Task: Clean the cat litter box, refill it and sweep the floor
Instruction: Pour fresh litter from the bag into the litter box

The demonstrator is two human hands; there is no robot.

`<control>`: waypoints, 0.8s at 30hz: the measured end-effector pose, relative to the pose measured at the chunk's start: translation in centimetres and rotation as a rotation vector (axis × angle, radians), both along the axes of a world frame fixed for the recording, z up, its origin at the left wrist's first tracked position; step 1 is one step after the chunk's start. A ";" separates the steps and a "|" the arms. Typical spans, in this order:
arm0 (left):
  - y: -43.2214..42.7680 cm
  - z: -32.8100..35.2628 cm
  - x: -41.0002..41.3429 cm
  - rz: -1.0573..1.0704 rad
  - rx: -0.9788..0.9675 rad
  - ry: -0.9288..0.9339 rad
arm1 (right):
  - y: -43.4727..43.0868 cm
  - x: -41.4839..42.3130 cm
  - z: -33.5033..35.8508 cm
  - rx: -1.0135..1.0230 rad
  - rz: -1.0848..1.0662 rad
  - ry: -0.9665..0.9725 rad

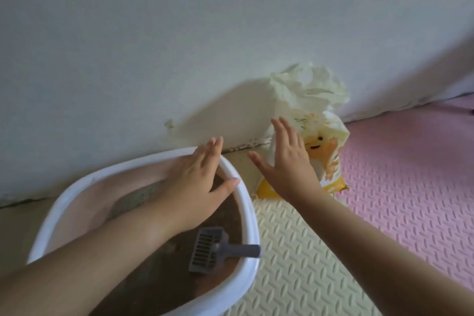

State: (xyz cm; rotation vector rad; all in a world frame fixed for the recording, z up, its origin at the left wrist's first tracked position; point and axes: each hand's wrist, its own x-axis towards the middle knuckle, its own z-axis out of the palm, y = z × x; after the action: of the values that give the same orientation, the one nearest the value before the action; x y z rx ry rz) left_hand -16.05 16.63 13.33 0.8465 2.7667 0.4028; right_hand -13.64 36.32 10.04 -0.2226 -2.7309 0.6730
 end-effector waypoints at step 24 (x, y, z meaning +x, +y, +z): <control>19.9 2.4 -8.6 -0.239 0.202 0.484 | 13.5 -2.1 -2.6 -0.196 -0.378 0.396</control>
State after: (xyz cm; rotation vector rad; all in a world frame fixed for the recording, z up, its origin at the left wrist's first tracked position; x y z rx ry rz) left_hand -24.69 36.55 15.75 1.4801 3.0271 0.4930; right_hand -15.75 49.84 7.40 -0.5680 -2.1673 0.7769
